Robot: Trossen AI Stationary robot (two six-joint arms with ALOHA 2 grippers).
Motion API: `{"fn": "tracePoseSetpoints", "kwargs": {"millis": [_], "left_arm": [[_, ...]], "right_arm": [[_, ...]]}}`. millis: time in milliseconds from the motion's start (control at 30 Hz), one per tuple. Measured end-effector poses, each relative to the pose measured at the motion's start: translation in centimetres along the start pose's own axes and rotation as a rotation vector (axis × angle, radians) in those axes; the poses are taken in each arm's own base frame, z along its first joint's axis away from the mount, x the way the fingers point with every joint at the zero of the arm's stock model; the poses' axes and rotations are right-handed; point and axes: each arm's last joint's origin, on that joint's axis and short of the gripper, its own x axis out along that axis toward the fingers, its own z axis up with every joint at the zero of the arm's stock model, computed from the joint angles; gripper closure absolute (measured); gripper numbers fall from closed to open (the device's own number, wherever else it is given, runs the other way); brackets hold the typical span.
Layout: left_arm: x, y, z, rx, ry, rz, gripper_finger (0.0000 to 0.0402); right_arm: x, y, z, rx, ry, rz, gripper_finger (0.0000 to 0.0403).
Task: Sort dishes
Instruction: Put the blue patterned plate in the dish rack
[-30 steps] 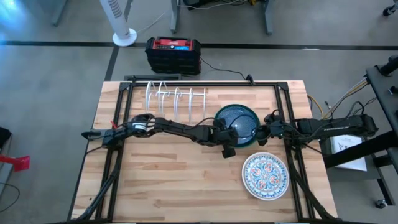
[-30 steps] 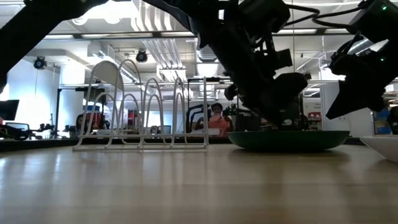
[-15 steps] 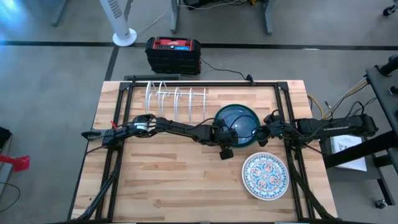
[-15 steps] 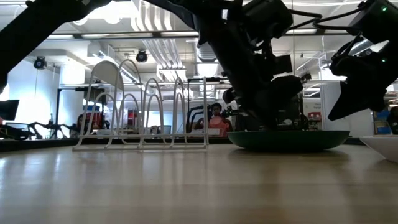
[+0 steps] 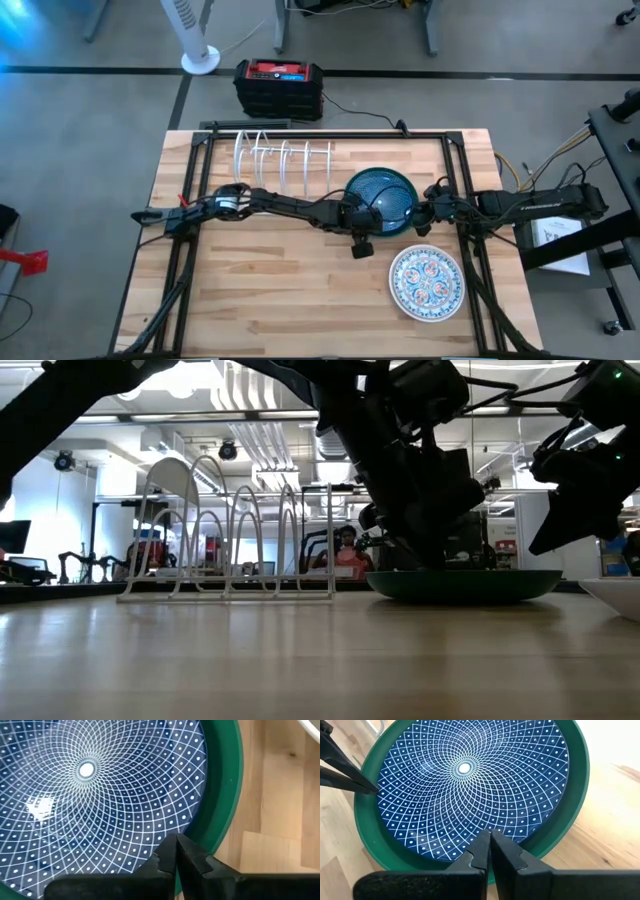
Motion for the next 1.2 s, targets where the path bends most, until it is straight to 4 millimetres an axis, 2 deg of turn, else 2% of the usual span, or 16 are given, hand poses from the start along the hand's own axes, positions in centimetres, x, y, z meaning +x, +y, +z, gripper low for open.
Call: {"fn": "tracePoseSetpoints", "kwargs": {"millis": [433, 667, 967, 1200], "left_arm": [[-0.1, -0.2, -0.3, 0.007, 0.039, -0.078, 0.0401], [-0.7, -0.6, -0.4, 0.016, 0.099, -0.178, 0.0401], [-2.8, -2.3, 0.5, 0.11, 0.132, -0.303, 0.0401], [-4.8, -2.5, 2.4, 0.165, 0.054, -0.261, 0.0402]], "right_arm": [[0.0, 0.0, 0.0, -0.007, 0.001, 0.0, 0.0396], [0.0, 0.0, 0.0, -0.007, 0.001, 0.0, 0.0396], [0.0, 0.0, 0.0, -0.008, 0.003, 0.003, 0.0396], [0.0, 0.1, 0.0, -0.009, 0.015, 0.018, 0.0396]]}}
